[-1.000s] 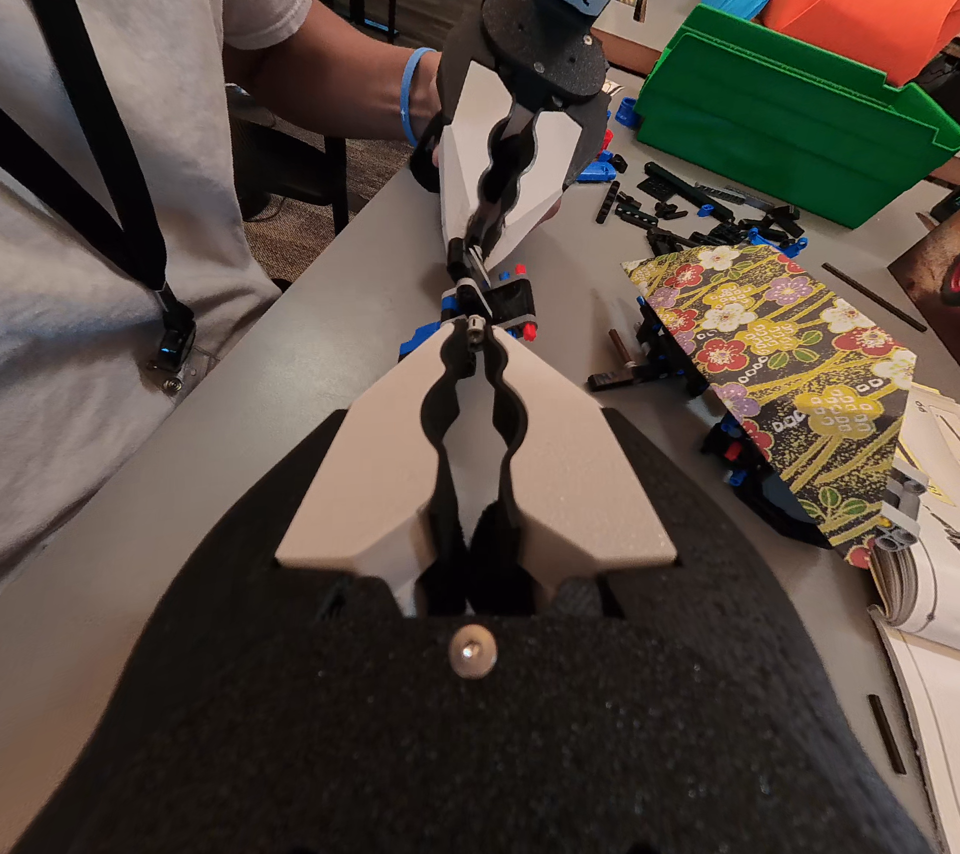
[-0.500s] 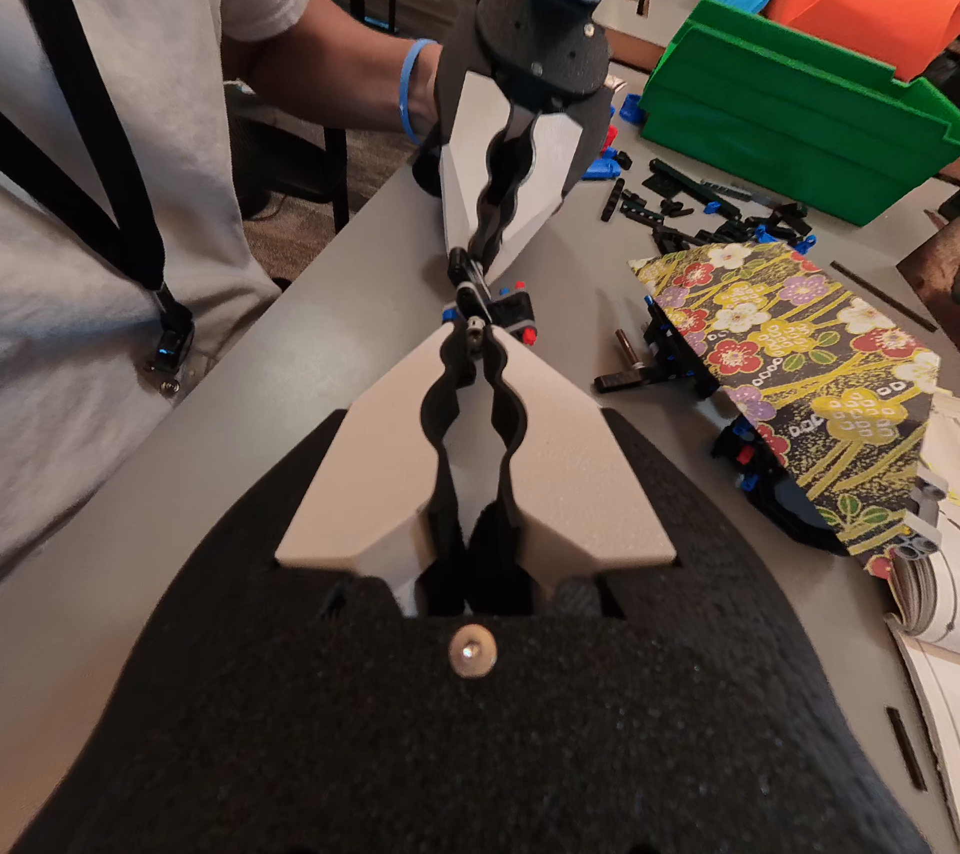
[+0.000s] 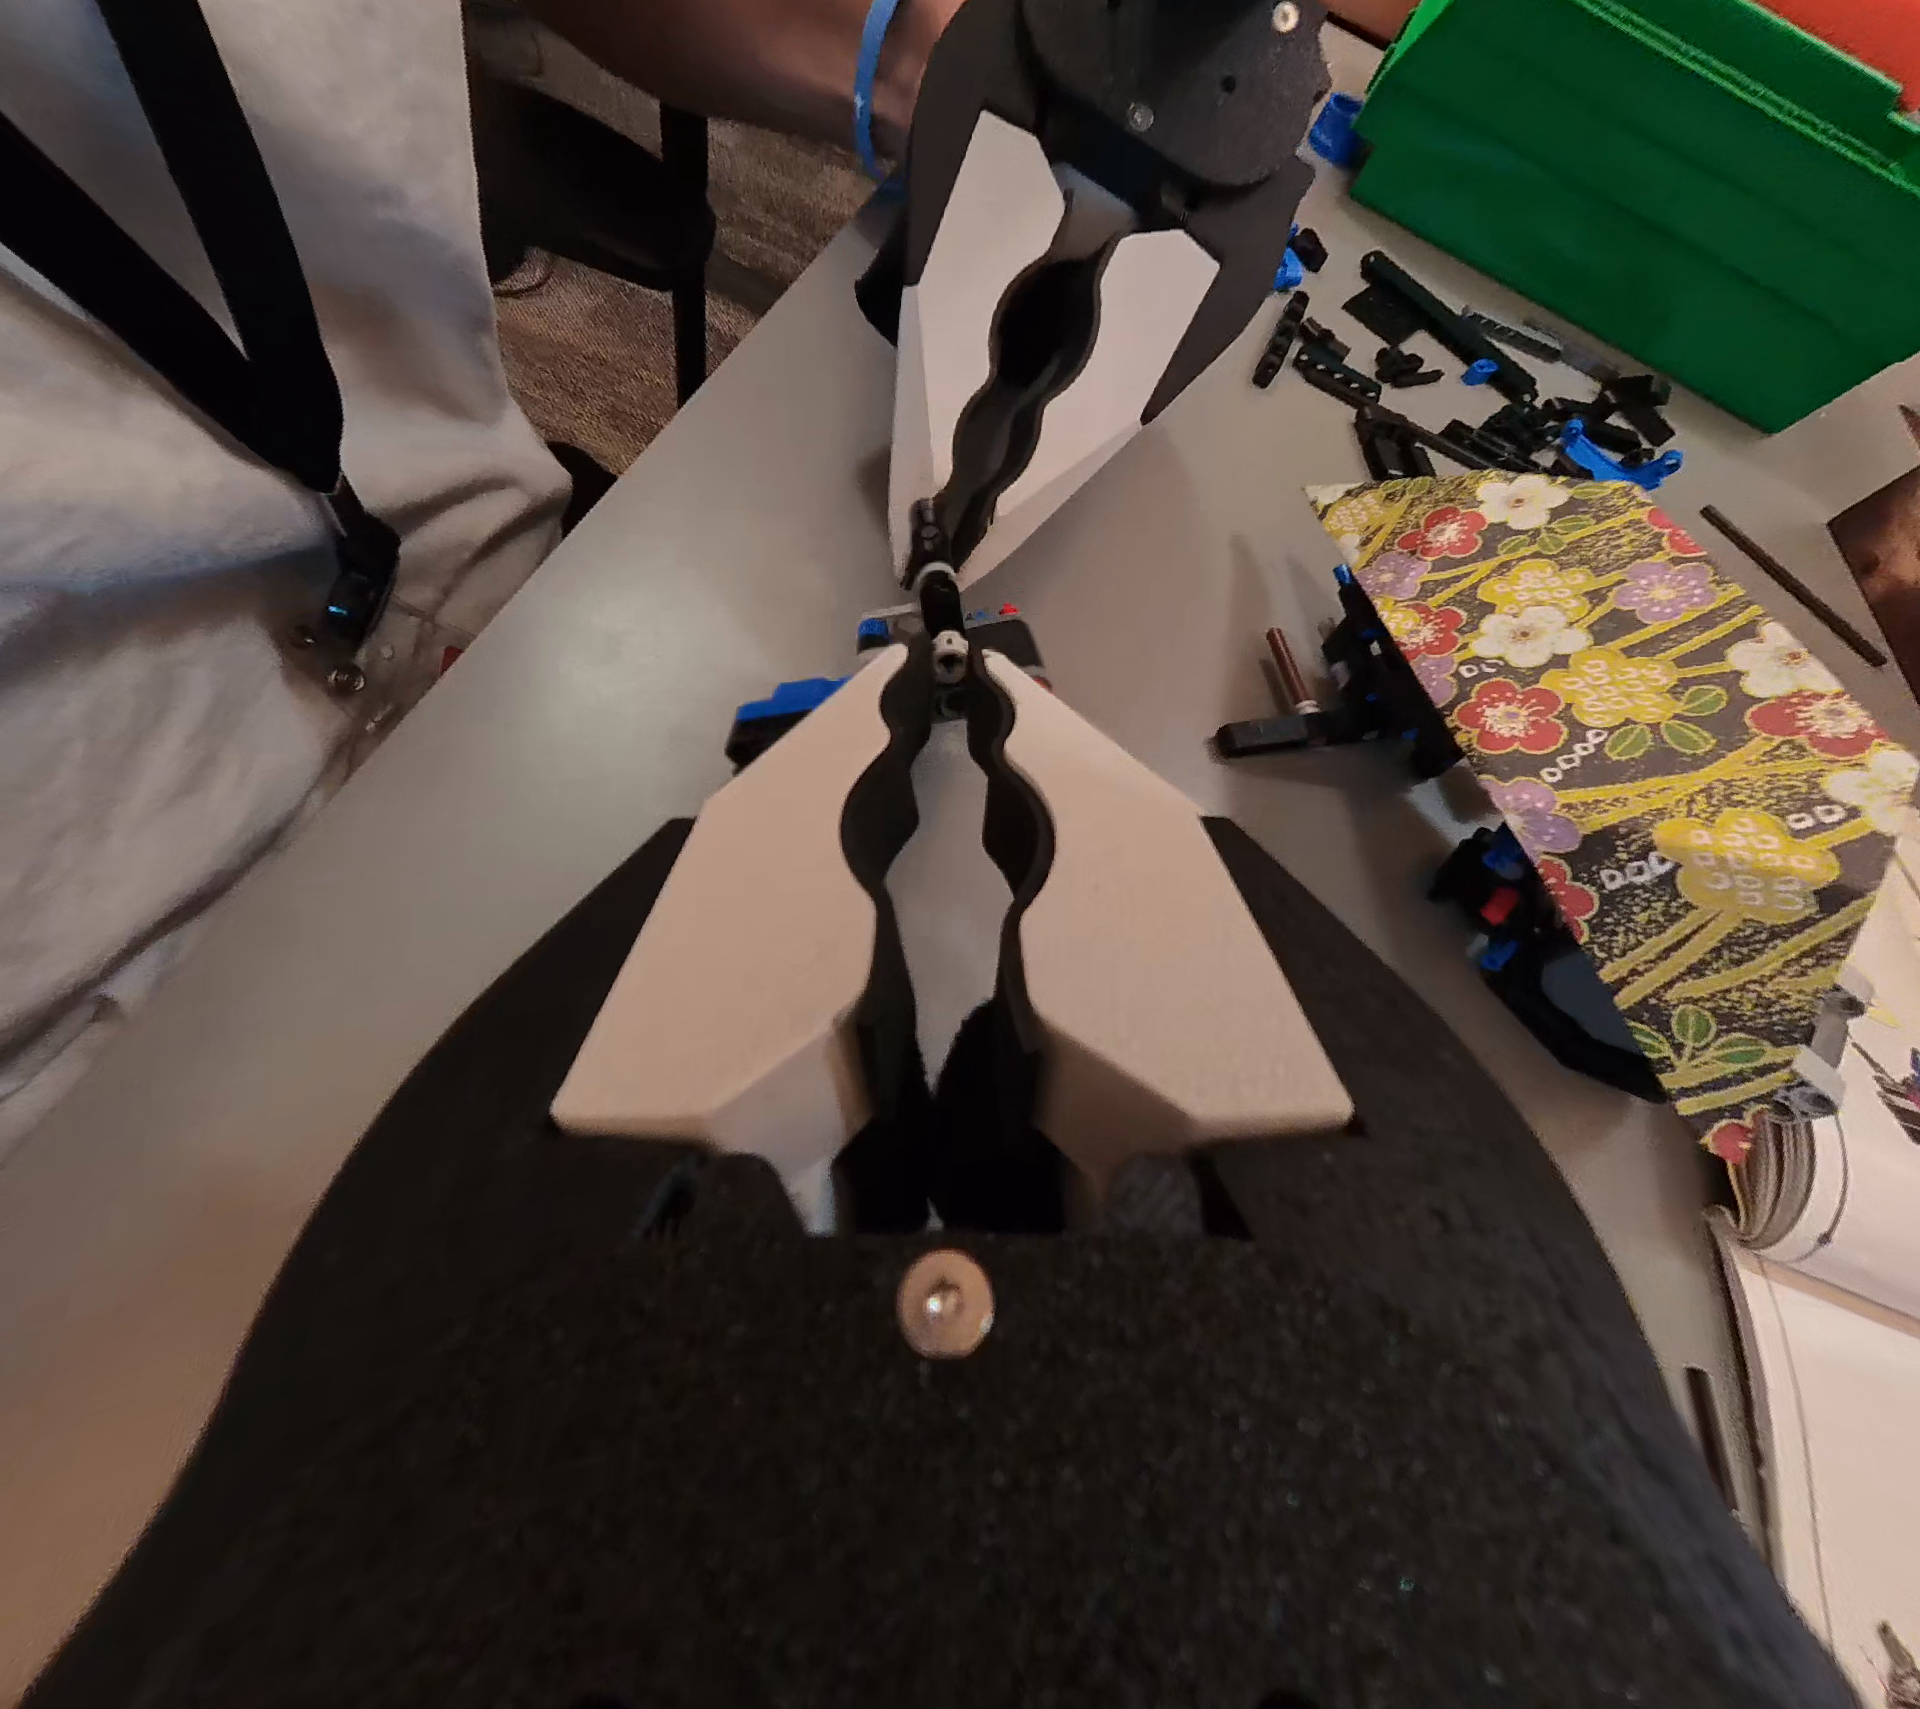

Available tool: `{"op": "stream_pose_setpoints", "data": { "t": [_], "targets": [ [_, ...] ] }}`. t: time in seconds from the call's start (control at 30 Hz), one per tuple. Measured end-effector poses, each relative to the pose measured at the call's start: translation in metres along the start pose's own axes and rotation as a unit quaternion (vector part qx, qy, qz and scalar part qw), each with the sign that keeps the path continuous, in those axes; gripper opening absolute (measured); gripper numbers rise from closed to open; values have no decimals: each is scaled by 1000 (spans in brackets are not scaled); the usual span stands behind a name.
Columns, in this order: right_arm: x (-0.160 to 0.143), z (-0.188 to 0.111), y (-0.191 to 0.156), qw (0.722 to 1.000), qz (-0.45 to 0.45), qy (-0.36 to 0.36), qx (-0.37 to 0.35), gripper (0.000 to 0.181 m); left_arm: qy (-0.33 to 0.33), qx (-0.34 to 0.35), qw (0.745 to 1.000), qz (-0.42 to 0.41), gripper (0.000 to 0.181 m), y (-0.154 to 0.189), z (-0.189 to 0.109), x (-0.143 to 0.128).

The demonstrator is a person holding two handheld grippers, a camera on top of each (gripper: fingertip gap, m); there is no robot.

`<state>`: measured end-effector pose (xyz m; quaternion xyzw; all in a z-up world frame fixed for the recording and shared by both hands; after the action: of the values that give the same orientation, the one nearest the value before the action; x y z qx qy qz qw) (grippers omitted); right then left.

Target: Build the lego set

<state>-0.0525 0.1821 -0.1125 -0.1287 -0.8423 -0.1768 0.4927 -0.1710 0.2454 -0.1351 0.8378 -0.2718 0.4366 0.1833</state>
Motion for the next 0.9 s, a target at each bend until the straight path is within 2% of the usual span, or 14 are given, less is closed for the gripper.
{"op": "stream_pose_setpoints", "data": {
  "t": [0.77, 0.87, 0.9],
  "targets": [
    [-13, 10, -3, 999, 32, -14, 32, 5, -49, -30, 998, -5, 3, 3, 10, -7],
    [-22, 12, -3, 998, 27, -47, 32, 4, -39, -36, 999, -9, 3, 2, 8, -5],
    [-28, 15, -4, 996, 25, -76, 32, 5, -18, -41, 999, -9, 3, 3, 6, -1]
  ]
}}
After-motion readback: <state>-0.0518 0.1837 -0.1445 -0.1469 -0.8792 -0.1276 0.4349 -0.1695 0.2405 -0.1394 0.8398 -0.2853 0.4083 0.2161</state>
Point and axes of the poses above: each gripper's, where its closed fingertips meet, z out along the fingers, x out of its top, y = z × x across the jaws, the point moved 6 cm from there along -z, back along the fingers, and after that the axes turned 6 degrees about z, right-handed, at the moved point
